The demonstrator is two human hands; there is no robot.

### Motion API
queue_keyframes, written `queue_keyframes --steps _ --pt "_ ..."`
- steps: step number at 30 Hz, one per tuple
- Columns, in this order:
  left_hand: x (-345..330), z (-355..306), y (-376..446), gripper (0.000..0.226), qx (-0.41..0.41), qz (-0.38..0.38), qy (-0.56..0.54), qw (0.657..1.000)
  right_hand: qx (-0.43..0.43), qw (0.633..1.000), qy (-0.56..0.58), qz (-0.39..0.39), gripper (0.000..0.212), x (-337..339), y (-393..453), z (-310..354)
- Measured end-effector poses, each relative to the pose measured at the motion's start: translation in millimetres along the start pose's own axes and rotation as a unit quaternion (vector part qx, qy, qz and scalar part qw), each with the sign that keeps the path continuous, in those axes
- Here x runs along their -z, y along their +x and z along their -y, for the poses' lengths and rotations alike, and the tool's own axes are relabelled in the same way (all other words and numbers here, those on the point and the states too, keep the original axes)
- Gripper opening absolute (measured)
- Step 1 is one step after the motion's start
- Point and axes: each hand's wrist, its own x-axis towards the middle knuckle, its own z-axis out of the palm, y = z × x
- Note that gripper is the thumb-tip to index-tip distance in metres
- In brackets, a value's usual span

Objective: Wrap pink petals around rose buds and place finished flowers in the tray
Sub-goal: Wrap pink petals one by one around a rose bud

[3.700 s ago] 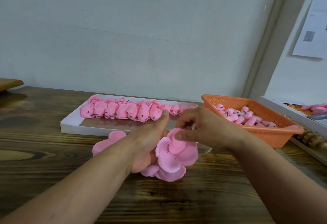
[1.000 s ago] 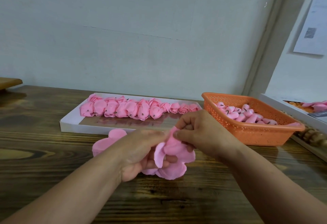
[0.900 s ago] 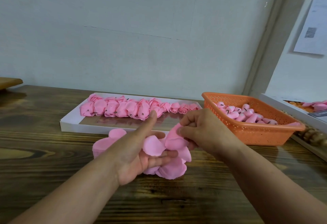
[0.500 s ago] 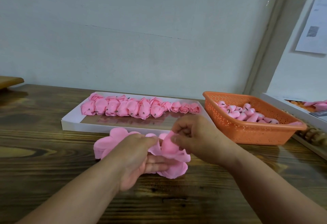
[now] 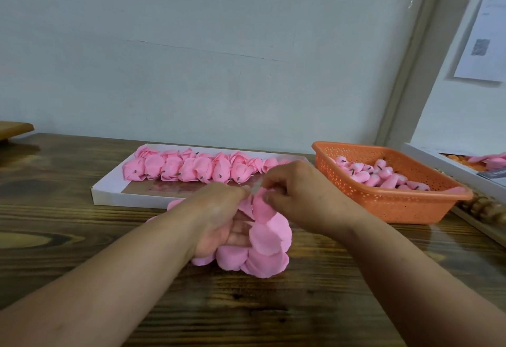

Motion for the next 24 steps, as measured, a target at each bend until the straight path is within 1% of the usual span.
queue_keyframes --steps 2,4,6,8,10,12,14,16,18,20,24 --pt "-3 -2 3 0.034 -0.009 -0.018 -0.014 1.000 -0.009 1.000 0.004 -0.017 0.016 0 2 -2" --pt "-6 -2 7 0.032 -0.022 -0.030 -0.045 0.998 -0.030 0.999 0.019 -0.041 0.023 -3 3 -6" --pt "-7 -1 10 0.031 -0.043 -0.044 -0.086 0.994 -0.057 0.995 0.043 -0.068 0.021 -5 5 -10" --pt "-7 3 13 0.023 -0.076 -0.047 -0.126 0.988 -0.089 0.988 0.085 -0.093 0.014 -4 6 -13" --pt "-6 8 15 0.010 -0.103 -0.033 -0.146 0.983 -0.117 0.981 0.113 -0.108 0.018 -3 7 -16" --pt "-7 13 17 0.009 -0.116 -0.048 -0.136 0.983 -0.132 0.979 0.103 -0.117 0.024 -3 7 -17" --pt "-10 17 21 0.007 -0.122 -0.099 -0.114 0.981 -0.139 0.978 0.097 -0.124 0.025 -4 7 -17" --pt "-11 18 24 0.011 -0.128 -0.147 -0.092 0.977 -0.138 0.975 0.122 -0.124 0.021 -4 7 -14" --pt "-11 18 28 0.012 -0.135 -0.175 -0.073 0.973 -0.126 0.974 0.146 -0.118 0.013 -4 8 -12" --pt "-11 16 28 0.012 -0.152 -0.193 -0.047 0.968 -0.105 0.979 0.144 -0.102 0.010 -3 7 -9" --pt "-9 13 27 0.020 -0.164 -0.223 -0.012 0.961 -0.066 0.991 0.084 -0.075 0.021 -4 6 -3"
